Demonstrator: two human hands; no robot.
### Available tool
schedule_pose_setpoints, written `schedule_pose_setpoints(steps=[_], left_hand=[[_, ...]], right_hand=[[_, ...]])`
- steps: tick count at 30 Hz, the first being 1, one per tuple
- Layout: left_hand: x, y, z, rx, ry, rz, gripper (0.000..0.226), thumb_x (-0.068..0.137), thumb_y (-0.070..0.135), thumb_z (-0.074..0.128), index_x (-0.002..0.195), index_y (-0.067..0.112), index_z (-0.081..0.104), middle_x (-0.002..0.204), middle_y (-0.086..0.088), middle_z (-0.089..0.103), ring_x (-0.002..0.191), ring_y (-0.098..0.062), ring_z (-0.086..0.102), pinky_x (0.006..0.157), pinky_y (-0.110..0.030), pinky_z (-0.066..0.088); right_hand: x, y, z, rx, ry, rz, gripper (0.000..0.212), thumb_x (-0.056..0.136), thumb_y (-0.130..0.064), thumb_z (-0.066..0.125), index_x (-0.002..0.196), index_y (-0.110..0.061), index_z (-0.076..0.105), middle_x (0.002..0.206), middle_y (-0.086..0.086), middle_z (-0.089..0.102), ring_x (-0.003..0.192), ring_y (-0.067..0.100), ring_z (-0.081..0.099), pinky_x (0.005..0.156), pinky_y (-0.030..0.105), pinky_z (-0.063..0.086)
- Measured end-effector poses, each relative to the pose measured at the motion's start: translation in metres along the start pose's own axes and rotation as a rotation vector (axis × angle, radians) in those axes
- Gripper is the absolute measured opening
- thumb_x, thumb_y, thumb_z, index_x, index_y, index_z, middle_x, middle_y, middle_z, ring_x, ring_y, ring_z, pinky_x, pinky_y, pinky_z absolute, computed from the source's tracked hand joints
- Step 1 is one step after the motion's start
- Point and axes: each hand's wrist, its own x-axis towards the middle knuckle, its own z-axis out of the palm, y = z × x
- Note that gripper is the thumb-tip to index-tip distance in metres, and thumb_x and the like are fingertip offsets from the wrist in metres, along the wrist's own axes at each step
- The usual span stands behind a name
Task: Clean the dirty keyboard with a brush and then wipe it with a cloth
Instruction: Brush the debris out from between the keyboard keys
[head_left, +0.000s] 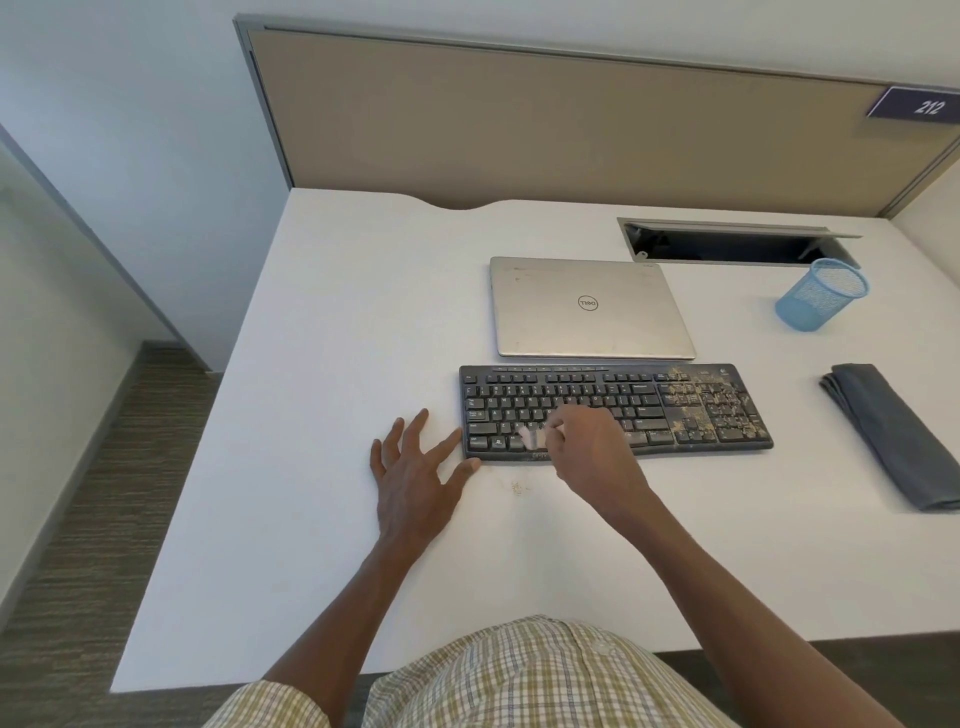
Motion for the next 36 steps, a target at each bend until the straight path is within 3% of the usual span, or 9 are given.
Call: schedule_pose_setpoints(steps=[8,12,15,18,22,27,29,34,36], left_hand=[[0.000,0.000,0.000,0.005,0.000,0.001,0.049,0.092,0.070,0.053,0.134,0.047,0.062,0.164,0.002,0.032,0.153,-0.025,0.015,0.124,-0.050,0.006],[0.000,0.000,0.001,0.000,0.007,0.005,0.053,0.091,0.073,0.049,0.133,0.046,0.063,0.163,0.001,0.033,0.153,-0.026,0.017,0.124,-0.051,0.007],[0.000,0.000,0.000,-0.004,-0.006,-0.004,0.056,0.089,0.074,0.044,0.134,0.046,0.062,0.164,0.001,0.032,0.154,-0.026,0.015,0.124,-0.050,0.005],[0.000,0.001,-0.001,-0.010,-0.003,-0.001,0.057,0.088,0.075,0.044,0.133,0.045,0.063,0.163,0.001,0.032,0.154,-0.026,0.016,0.124,-0.050,0.005],[0.000,0.001,-0.002,0.000,-0.003,0.005,0.056,0.088,0.075,0.044,0.133,0.046,0.062,0.163,0.000,0.032,0.153,-0.026,0.017,0.124,-0.050,0.005],[0.000,0.003,-0.005,-0.001,-0.032,-0.007,0.056,0.089,0.073,0.044,0.135,0.046,0.061,0.165,0.001,0.029,0.154,-0.025,0.013,0.125,-0.049,0.001],[-0.001,0.004,-0.006,-0.002,-0.031,-0.007,0.052,0.091,0.072,0.049,0.135,0.046,0.062,0.165,0.000,0.029,0.154,-0.025,0.013,0.124,-0.049,0.001],[0.000,0.004,-0.005,0.006,-0.024,-0.009,0.047,0.093,0.068,0.052,0.134,0.046,0.062,0.164,0.001,0.030,0.154,-0.024,0.014,0.125,-0.049,0.002],[0.000,0.003,-0.004,0.012,-0.023,-0.010,0.048,0.093,0.069,0.050,0.134,0.047,0.062,0.164,0.002,0.030,0.154,-0.024,0.014,0.125,-0.049,0.002]], right_hand=[[-0.010,-0.001,-0.001,0.232,0.014,-0.037,0.019,0.093,-0.006,0.049,0.086,-0.008,0.067,0.068,-0.003,0.062,0.064,0.023,0.065,0.058,0.036,0.052],[-0.021,0.019,0.009,0.305,0.031,0.034,0.015,0.093,-0.007,0.055,0.091,-0.010,0.069,0.065,-0.018,0.055,0.063,0.020,0.064,0.061,0.035,0.053],[-0.032,0.037,0.012,0.276,0.143,0.097,0.015,0.093,-0.007,0.057,0.093,-0.015,0.070,0.064,-0.010,0.060,0.057,0.014,0.060,0.054,0.027,0.045],[-0.039,0.037,0.010,0.229,0.230,0.058,0.016,0.091,-0.006,0.056,0.092,-0.016,0.069,0.065,-0.004,0.064,0.056,0.014,0.058,0.054,0.028,0.043],[-0.040,0.025,0.019,0.299,0.174,-0.038,0.015,0.090,-0.005,0.057,0.090,-0.014,0.069,0.065,-0.005,0.063,0.055,0.016,0.059,0.055,0.031,0.048],[-0.043,0.043,0.016,0.260,0.240,0.138,0.014,0.091,-0.007,0.057,0.086,-0.014,0.068,0.059,-0.003,0.061,0.048,0.011,0.056,0.050,0.027,0.045],[-0.043,0.043,0.006,0.277,0.244,0.184,0.014,0.090,-0.009,0.055,0.086,-0.011,0.069,0.062,-0.002,0.064,0.052,0.014,0.061,0.052,0.033,0.051],[-0.017,0.016,-0.009,0.355,0.182,0.159,0.015,0.089,-0.012,0.056,0.086,-0.009,0.071,0.067,0.000,0.068,0.057,0.017,0.067,0.057,0.039,0.058],[-0.003,0.008,-0.010,0.297,0.127,0.171,0.019,0.088,-0.009,0.055,0.082,0.000,0.071,0.065,0.005,0.070,0.057,0.019,0.068,0.058,0.041,0.059]])
